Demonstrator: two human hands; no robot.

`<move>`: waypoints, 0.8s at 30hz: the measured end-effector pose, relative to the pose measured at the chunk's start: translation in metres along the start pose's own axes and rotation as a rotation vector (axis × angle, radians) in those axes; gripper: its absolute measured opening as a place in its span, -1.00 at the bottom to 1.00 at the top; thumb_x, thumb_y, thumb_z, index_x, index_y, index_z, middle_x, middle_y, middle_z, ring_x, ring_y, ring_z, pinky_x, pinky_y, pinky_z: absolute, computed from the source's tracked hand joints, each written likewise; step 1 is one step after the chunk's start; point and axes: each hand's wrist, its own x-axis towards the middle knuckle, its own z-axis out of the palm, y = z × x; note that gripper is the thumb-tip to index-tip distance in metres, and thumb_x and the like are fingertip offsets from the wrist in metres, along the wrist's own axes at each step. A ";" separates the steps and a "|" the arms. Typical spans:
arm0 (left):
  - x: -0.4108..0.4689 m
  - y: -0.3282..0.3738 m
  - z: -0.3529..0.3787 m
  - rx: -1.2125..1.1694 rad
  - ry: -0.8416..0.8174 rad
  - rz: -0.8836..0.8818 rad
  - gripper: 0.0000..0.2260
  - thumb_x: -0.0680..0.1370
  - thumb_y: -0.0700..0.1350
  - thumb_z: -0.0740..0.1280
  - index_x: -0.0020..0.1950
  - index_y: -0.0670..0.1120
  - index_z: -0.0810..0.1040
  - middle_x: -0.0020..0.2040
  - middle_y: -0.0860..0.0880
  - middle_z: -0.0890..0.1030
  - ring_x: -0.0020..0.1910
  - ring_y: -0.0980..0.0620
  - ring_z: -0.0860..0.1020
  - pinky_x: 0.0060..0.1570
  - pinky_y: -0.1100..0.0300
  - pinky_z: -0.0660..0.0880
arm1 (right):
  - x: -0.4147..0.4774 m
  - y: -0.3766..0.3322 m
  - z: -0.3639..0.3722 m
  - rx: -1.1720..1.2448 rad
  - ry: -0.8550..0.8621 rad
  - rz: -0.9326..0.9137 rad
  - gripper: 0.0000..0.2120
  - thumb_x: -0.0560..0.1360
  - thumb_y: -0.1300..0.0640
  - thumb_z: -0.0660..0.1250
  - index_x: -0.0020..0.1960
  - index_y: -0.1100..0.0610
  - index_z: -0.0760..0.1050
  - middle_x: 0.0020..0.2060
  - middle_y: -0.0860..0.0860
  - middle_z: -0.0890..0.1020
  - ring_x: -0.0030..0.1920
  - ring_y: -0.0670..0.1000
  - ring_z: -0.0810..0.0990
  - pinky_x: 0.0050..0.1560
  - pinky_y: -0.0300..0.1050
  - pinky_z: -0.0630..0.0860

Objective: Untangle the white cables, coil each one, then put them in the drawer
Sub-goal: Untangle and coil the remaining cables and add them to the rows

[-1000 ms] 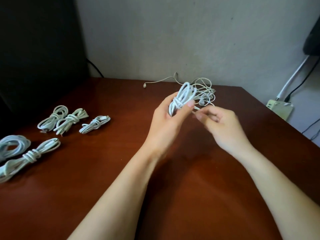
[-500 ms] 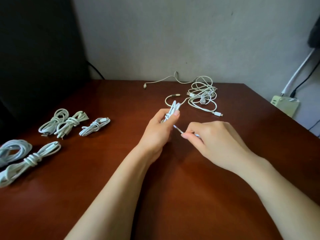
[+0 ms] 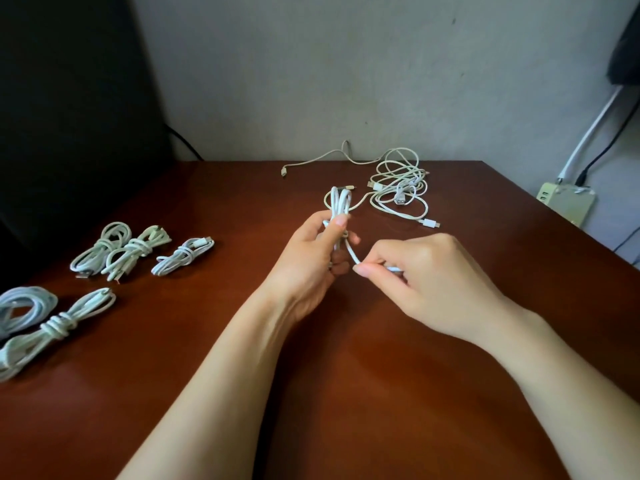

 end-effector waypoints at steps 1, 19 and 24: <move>0.001 -0.002 -0.001 0.063 0.013 0.020 -0.86 0.64 -0.10 0.19 0.08 -0.15 0.45 -0.28 -0.06 0.48 -0.37 0.03 0.26 -0.34 0.21 0.23 | 0.000 -0.001 0.000 0.007 -0.019 0.007 -0.70 0.49 -0.06 0.21 -0.27 0.07 0.58 -0.52 -0.21 0.24 -0.47 -0.06 0.26 -0.39 -0.29 0.18; -0.012 -0.003 0.009 0.833 -0.248 0.080 -0.36 0.58 0.26 -0.21 0.04 0.00 0.61 0.15 -0.08 0.60 0.24 -0.04 0.46 0.34 0.05 0.28 | 0.003 0.018 -0.006 -0.098 0.127 -0.087 -0.81 0.39 -0.02 0.36 -0.31 0.06 0.64 -0.44 -0.07 0.58 -0.43 -0.07 0.46 -0.47 -0.13 0.46; -0.012 -0.003 0.010 0.897 -0.289 0.050 -0.39 0.64 0.20 -0.12 0.13 -0.22 0.55 0.14 -0.18 0.59 0.19 -0.09 0.49 0.27 0.04 0.34 | 0.004 0.031 -0.015 0.068 0.043 0.115 -0.74 0.34 -0.18 0.37 -0.29 0.00 0.66 -0.40 -0.11 0.63 -0.38 -0.14 0.53 -0.36 -0.06 0.49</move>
